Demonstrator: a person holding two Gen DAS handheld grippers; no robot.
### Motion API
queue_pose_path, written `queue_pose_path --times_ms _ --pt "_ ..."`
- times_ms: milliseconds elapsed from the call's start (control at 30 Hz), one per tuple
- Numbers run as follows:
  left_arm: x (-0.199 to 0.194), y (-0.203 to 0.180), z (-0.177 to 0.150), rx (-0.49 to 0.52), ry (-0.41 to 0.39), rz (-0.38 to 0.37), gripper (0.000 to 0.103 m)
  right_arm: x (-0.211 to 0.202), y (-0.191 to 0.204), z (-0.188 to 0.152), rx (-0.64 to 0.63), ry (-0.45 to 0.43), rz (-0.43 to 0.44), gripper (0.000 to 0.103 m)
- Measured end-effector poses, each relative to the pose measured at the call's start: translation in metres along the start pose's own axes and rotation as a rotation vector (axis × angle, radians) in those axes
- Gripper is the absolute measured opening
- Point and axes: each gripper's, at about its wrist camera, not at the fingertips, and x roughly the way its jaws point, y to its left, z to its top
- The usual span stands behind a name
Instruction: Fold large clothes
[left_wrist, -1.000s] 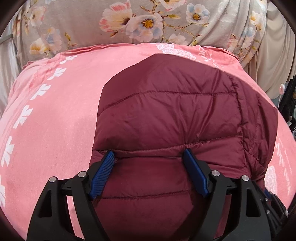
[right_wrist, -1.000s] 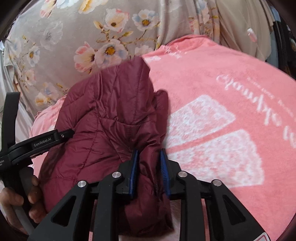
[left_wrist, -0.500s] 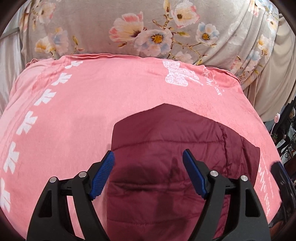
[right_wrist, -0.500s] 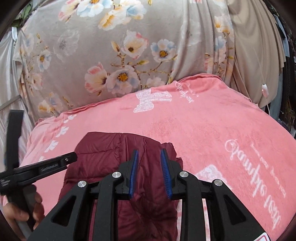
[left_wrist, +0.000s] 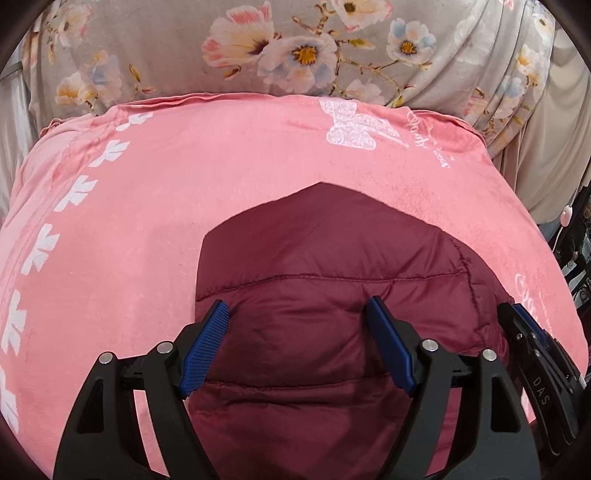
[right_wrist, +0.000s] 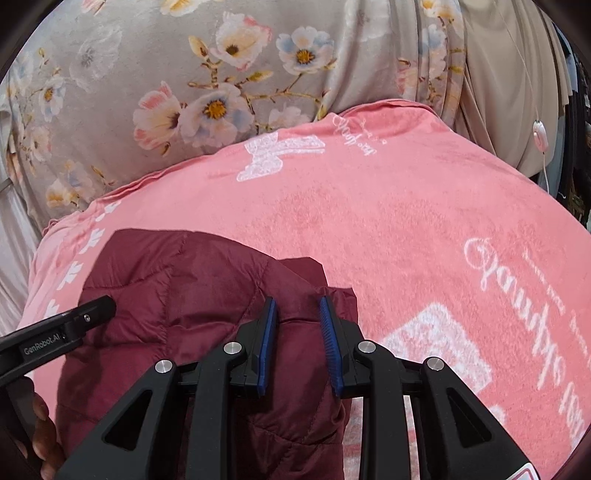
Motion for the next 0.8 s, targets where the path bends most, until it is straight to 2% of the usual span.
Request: queue_pose_path --times_ms 433,633,800 --pt "0.025 0.002 -0.02 -0.008 -0.049 0.014 0.088 0.02 -0.008 -0.017 0.026 0.018 -0.003 0.021" --pt "0.029 0.002 -0.023 -0.014 -0.064 0.029 0.091 0.021 -0.013 -0.016 0.049 0.023 0.003 0.027" --pt "0.02 0.01 -0.02 -0.038 -0.051 -0.005 0.091 -0.008 -0.021 -0.01 0.061 -0.005 0.006 0.035"
